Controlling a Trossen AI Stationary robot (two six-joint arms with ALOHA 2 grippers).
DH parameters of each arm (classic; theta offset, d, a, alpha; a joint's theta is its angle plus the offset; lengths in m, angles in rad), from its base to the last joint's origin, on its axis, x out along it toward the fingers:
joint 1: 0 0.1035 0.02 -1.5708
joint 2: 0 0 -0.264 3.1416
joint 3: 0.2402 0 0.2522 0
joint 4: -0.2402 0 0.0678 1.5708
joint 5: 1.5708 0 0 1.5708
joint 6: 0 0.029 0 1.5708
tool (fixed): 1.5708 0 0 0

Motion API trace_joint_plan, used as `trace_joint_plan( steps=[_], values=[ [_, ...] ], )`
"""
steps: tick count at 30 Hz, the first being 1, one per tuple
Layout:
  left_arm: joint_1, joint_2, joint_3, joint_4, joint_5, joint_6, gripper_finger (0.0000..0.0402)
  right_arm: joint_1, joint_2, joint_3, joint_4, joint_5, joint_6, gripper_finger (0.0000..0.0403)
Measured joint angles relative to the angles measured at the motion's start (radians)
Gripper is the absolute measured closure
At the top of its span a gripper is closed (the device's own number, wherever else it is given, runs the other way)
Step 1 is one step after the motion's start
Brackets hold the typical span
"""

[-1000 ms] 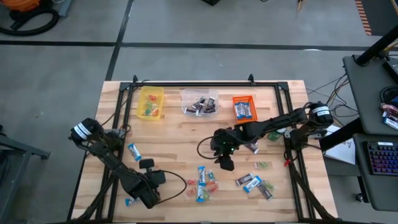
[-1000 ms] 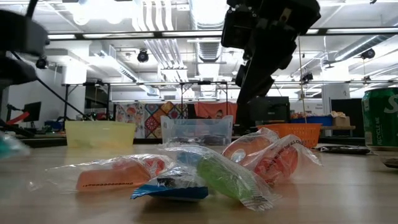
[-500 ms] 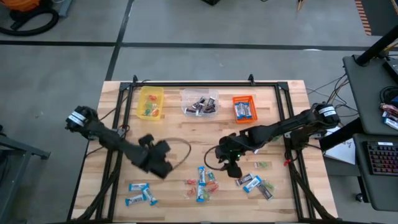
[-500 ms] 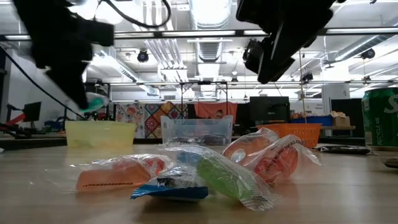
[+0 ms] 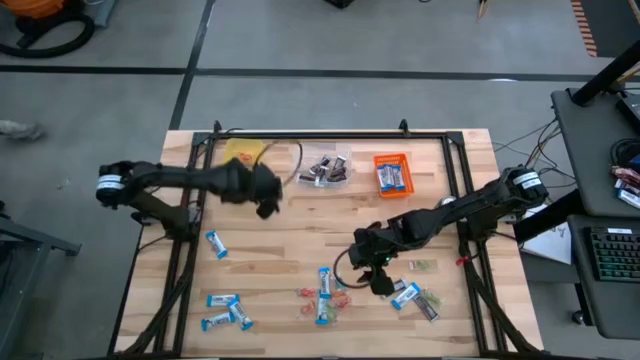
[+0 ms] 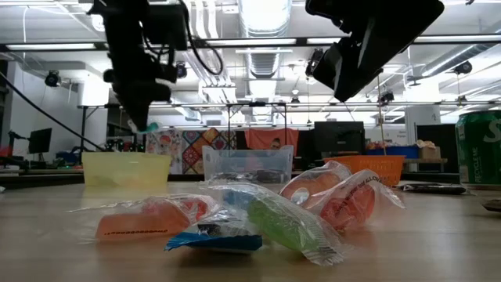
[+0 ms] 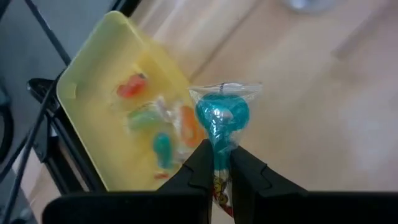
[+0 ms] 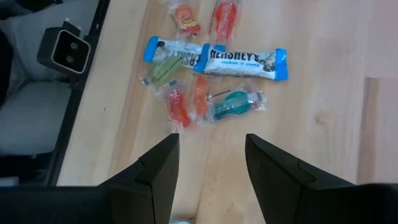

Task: Organize candy in baskets
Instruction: Put the blue gummy into the yellow bin, then put the brown chocolate bar into the transparent bin

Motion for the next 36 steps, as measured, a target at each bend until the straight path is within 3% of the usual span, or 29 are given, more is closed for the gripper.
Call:
trace_joint_plan(
  steps=[9,20,26,36],
  values=[
    [0.307,0.039,-0.002,0.111,0.157,0.264,0.0391,0.017,0.001,-0.004,0.007,0.009,0.031,0.0232],
    [0.546,0.103,-0.003,0.151,0.154,0.341,0.0391,0.019,0.002,-0.007,0.013,0.018,0.042,0.0232],
    [0.601,0.146,-0.003,0.182,0.103,0.341,0.0366,0.019,0.002,-0.013,0.013,0.036,0.052,0.0232],
    [0.607,0.175,-0.003,0.197,0.014,0.343,0.0282,0.019,0.002,-0.014,0.012,0.044,0.131,0.0232]
  ],
)
